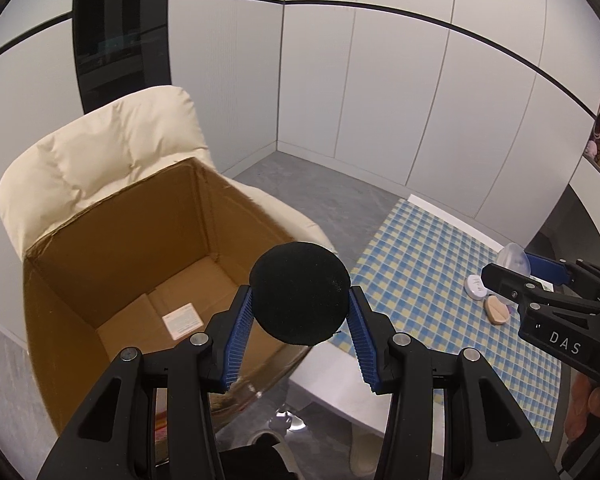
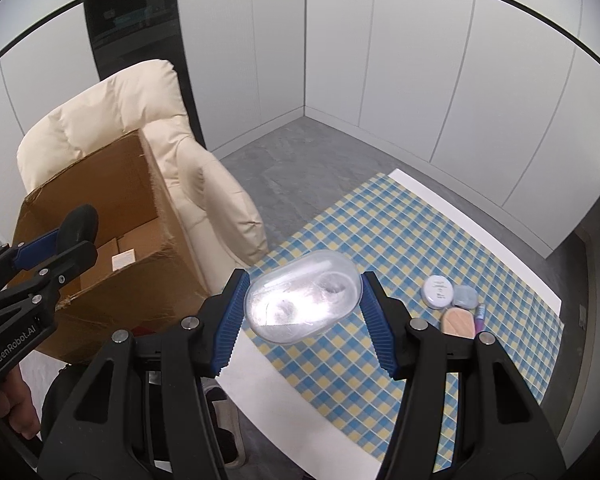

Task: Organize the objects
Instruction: 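Carry the black sponge and clear case toward the cardboard box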

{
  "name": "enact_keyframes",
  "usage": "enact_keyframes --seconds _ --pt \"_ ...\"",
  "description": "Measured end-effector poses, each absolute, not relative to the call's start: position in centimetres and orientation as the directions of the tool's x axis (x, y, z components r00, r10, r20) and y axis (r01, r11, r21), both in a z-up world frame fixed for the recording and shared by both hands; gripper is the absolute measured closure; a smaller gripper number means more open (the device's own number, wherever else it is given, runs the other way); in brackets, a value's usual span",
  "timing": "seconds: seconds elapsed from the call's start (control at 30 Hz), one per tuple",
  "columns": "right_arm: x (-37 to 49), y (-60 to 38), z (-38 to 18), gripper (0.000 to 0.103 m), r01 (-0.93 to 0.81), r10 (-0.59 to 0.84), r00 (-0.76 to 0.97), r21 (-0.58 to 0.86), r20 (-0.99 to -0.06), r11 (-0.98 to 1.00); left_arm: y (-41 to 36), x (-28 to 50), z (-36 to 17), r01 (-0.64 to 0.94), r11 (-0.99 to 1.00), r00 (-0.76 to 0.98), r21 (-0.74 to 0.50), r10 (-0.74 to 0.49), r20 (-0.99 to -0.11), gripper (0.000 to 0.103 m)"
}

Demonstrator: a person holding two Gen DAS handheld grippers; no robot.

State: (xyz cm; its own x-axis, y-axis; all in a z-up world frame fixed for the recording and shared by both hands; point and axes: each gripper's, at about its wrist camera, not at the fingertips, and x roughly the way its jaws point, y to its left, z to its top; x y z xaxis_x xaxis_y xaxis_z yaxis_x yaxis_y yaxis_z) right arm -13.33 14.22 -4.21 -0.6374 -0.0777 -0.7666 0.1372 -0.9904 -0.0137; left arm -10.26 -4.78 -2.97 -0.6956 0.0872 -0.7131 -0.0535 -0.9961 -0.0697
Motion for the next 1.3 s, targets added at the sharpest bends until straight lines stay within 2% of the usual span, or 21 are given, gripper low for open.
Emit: enact_keyframes --seconds 1.0,1.23,1.3 --pt "-14.4 4.8 -4.2 0.044 0.298 -0.174 -0.616 -0.023 -0.768 -0.954 -12.9 -8.5 -3.8 0.098 -0.994 -0.670 -0.050 -0.029 -0.742 0.055" --pt "-14.3 3.3 -4.2 0.044 0.324 -0.189 -0.612 -0.026 -0.768 -0.946 -13.9 -8.2 -4.0 0.116 -0.993 -0.661 -0.035 -0.051 -0.749 0.052" --pt "-14.3 2.9 -4.3 0.044 0.331 -0.194 -0.611 -0.025 -0.768 -0.943 -14.2 -8.1 -4.0 0.126 -0.992 -0.659 -0.029 -0.061 -0.750 0.047"
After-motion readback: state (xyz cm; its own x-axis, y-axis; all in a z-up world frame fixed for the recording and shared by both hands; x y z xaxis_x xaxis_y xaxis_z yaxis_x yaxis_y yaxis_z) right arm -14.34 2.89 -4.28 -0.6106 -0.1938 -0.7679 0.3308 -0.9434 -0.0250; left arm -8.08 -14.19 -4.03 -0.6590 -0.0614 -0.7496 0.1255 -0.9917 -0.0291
